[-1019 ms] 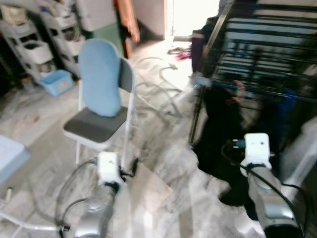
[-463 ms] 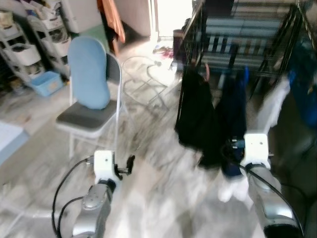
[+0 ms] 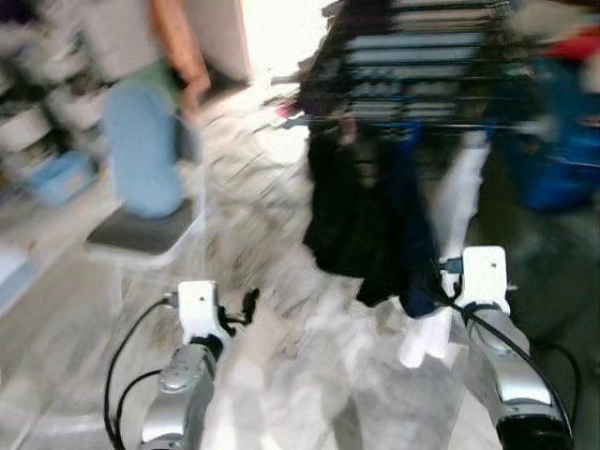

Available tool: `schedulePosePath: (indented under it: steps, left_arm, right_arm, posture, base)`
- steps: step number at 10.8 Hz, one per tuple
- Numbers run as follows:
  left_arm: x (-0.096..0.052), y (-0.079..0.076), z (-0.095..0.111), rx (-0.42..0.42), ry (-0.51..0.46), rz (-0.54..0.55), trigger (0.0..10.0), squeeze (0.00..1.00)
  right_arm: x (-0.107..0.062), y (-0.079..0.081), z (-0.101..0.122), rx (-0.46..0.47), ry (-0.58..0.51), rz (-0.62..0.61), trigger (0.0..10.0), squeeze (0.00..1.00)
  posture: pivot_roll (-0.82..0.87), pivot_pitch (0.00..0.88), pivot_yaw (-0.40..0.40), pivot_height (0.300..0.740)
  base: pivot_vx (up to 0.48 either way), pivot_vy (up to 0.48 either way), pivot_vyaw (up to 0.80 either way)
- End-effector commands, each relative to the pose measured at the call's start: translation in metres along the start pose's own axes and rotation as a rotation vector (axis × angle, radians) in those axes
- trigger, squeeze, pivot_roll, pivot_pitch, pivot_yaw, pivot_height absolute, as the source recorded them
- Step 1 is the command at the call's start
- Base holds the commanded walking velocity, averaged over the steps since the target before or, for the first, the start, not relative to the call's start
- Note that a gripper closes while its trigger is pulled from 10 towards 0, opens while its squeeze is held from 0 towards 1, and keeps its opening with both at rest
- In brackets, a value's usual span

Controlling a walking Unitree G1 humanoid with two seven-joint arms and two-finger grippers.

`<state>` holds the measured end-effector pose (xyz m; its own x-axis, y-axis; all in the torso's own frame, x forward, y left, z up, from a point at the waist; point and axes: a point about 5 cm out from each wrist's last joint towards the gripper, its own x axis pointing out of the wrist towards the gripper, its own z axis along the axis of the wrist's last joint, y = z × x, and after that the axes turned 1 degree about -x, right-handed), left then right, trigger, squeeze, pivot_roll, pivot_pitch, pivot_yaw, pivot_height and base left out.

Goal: Hang hanger

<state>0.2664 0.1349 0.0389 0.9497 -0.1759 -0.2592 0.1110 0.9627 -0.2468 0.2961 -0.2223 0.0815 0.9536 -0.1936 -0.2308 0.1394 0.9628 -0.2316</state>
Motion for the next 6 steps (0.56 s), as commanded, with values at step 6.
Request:
schedulePosePath:
  steps: [6]
  left_arm:
    - [-0.0008, -0.0002, -0.0003, 0.024, 0.007, -0.009, 10.0, 0.0]
  right_arm:
    - [0.002, 0.0058, 0.0005, -0.001, -0.005, 0.023, 10.0, 0.0]
  posture:
    - [-0.11, 0.0, 0.087, 0.74]
  base:
    - [0.0, 0.423, -0.46]
